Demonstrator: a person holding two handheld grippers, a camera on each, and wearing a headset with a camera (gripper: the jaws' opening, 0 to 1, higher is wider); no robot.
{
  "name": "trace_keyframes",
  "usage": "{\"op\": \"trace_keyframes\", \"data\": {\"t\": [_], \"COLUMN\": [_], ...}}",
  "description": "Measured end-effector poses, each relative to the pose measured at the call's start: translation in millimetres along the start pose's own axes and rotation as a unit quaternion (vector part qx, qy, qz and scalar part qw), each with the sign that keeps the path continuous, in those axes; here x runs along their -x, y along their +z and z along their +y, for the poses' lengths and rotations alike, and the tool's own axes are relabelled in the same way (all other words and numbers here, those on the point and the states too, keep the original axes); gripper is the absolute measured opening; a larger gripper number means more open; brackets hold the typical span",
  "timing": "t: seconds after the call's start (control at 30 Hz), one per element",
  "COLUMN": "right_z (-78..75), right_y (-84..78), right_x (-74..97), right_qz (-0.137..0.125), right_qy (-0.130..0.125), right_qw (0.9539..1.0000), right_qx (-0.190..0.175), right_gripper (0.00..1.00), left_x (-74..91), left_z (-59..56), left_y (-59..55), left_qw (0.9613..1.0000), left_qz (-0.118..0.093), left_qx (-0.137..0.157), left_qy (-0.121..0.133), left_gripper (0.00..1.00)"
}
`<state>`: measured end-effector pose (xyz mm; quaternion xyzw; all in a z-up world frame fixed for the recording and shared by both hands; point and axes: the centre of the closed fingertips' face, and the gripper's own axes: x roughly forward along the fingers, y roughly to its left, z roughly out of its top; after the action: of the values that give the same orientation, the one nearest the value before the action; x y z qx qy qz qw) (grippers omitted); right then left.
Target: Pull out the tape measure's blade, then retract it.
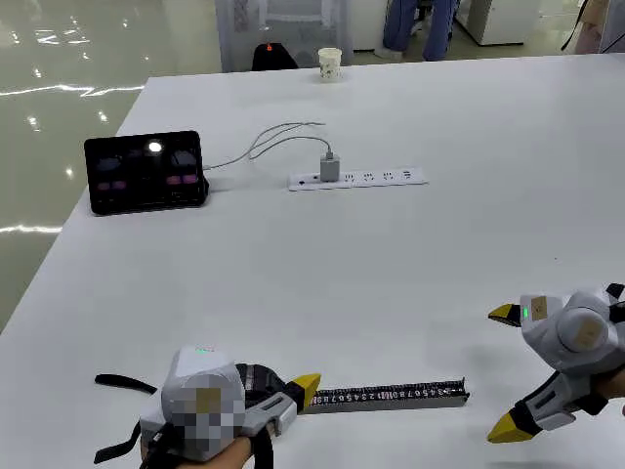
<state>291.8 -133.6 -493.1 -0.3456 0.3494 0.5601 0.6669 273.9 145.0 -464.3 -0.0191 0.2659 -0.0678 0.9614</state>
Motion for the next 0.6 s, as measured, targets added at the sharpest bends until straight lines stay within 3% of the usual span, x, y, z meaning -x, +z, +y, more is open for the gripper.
{"op": "trace_keyframes", "data": {"t": [0.23,0.33,0.43,0.53,0.6], "right_z": [-2.9,-1.1,1.3,0.6,1.2], "right_y": [6.0,9.1,11.0,10.0,9.3], "right_x": [-8.6,-12.7,-16.9,-21.9,-24.2], "right_qz": [0.008,0.010,0.013,0.019,0.021], "right_qy": [0.014,0.021,0.029,0.034,0.039], "right_qw": [0.9997,0.9994,0.9989,0.9986,0.9983], "right_qx": [0.019,0.027,0.034,0.036,0.037], "right_gripper": [0.99,0.99,0.97,0.96,0.93], "left_x": [5.1,4.1,1.3,-1.7,-4.7], "left_z": [-0.3,3.5,-0.2,-4.2,0.7], "left_y": [-8.4,-5.1,-4.6,-16.6,-23.3], "left_qw": [0.9997,0.9994,0.9994,0.9997,0.9996], "left_qz": [-0.008,-0.009,-0.010,-0.007,0.006], "left_qx": [-0.010,0.018,0.018,0.019,0.022], "left_qy": [0.019,0.029,0.026,0.016,0.020], "left_gripper": [0.99,0.99,0.99,0.99,0.99]}}
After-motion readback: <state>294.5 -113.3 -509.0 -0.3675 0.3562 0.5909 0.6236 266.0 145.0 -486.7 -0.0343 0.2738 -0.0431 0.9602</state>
